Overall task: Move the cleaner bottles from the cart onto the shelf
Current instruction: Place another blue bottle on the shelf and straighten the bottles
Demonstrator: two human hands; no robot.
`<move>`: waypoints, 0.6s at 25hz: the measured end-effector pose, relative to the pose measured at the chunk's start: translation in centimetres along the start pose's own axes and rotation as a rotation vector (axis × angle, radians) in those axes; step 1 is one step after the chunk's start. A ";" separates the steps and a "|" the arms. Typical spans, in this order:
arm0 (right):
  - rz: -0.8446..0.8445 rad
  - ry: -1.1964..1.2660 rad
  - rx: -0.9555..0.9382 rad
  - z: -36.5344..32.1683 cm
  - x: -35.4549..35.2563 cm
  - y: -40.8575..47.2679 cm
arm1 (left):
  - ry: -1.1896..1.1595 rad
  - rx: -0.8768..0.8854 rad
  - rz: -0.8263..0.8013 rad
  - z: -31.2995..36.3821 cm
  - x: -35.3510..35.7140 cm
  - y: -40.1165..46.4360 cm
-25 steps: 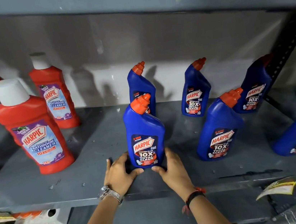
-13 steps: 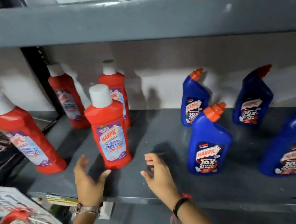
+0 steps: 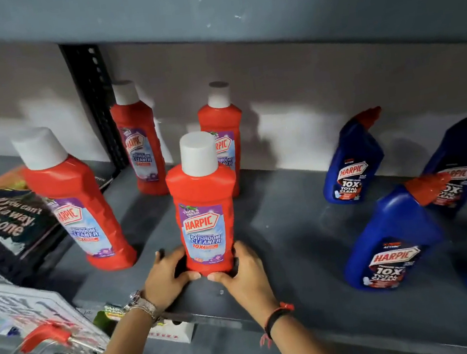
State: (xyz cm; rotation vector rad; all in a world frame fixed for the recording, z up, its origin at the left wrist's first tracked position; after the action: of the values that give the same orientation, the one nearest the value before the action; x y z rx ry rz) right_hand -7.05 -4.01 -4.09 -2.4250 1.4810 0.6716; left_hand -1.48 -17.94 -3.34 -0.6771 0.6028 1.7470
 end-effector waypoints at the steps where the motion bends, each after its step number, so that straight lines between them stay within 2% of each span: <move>1: 0.010 -0.006 0.003 -0.1 0.2 -0.1 | -0.001 0.017 0.005 -0.4 -0.2 -0.2; 6: -0.034 -0.056 0.009 0.0 0.4 -0.4 | 0.030 -0.029 0.074 -0.8 -0.3 -0.5; 15: -0.003 -0.084 -0.018 -0.1 0.2 -0.4 | 0.093 0.017 0.070 -0.9 0.0 -0.6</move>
State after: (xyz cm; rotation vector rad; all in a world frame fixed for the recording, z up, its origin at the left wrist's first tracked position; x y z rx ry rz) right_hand -6.64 -4.00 -4.11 -2.3803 1.4444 0.7798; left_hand -0.78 -18.37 -4.03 -0.7362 0.7123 1.7803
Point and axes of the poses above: each hand's wrist, its own y-axis towards the middle knuckle, its own x-axis out of the palm, z = x × y, the point moved 5 cm from there along y, towards the middle knuckle, and after that the axes turned 1 degree about -z, right-handed, at the moved point
